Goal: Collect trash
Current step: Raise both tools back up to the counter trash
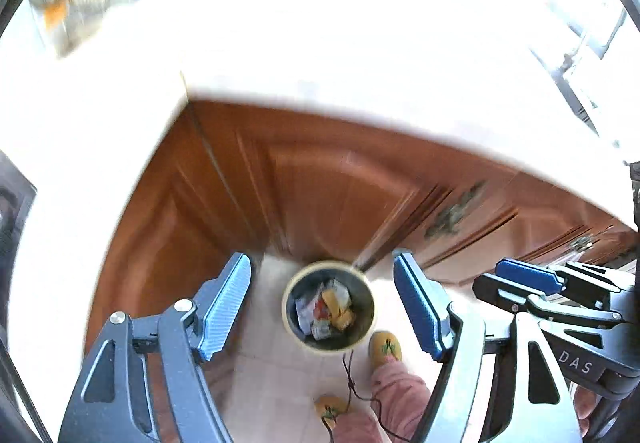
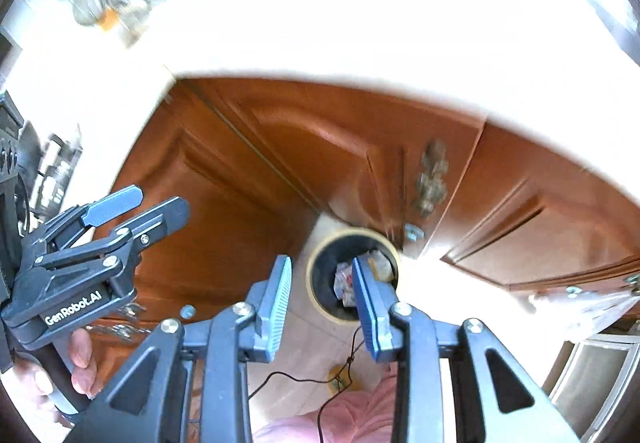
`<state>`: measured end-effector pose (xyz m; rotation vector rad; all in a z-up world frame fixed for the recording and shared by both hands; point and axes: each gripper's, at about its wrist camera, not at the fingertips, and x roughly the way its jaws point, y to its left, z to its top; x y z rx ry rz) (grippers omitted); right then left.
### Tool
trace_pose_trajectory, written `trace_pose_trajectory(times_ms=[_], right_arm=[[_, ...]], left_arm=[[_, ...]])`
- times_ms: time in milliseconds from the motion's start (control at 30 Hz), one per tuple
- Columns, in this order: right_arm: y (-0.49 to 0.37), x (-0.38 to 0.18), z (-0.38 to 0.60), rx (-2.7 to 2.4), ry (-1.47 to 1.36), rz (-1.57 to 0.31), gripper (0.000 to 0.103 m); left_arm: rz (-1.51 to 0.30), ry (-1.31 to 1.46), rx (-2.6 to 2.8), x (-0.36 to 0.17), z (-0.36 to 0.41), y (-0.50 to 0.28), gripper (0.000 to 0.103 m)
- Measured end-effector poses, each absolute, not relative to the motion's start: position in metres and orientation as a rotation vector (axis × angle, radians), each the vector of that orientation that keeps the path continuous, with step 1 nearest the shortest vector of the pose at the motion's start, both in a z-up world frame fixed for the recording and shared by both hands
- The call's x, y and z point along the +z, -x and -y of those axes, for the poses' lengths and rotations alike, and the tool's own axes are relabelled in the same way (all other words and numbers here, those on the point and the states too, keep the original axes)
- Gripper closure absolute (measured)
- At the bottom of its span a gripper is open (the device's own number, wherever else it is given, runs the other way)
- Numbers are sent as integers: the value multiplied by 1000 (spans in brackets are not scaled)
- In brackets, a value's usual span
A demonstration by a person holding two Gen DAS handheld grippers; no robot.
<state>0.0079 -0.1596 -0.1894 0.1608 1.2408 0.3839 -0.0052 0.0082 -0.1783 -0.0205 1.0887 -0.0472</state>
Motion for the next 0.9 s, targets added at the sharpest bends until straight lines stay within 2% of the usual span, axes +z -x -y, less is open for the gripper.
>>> trace_pose_trajectory(times_ms=[233, 367, 700, 900], right_arm=[[5, -96, 165, 380, -150, -1090, 71], [15, -57, 171, 369, -142, -1015, 71], [26, 22, 189, 308, -90, -869, 71], [6, 51, 217, 263, -93, -804, 71]], left_arm=[[-922, -21, -65, -74, -1, 19, 24], [-858, -31, -74, -38, -3, 27, 22], [-755, -52, -94, 26, -1, 26, 20], [-698, -31, -92, 56, 7, 0, 18]])
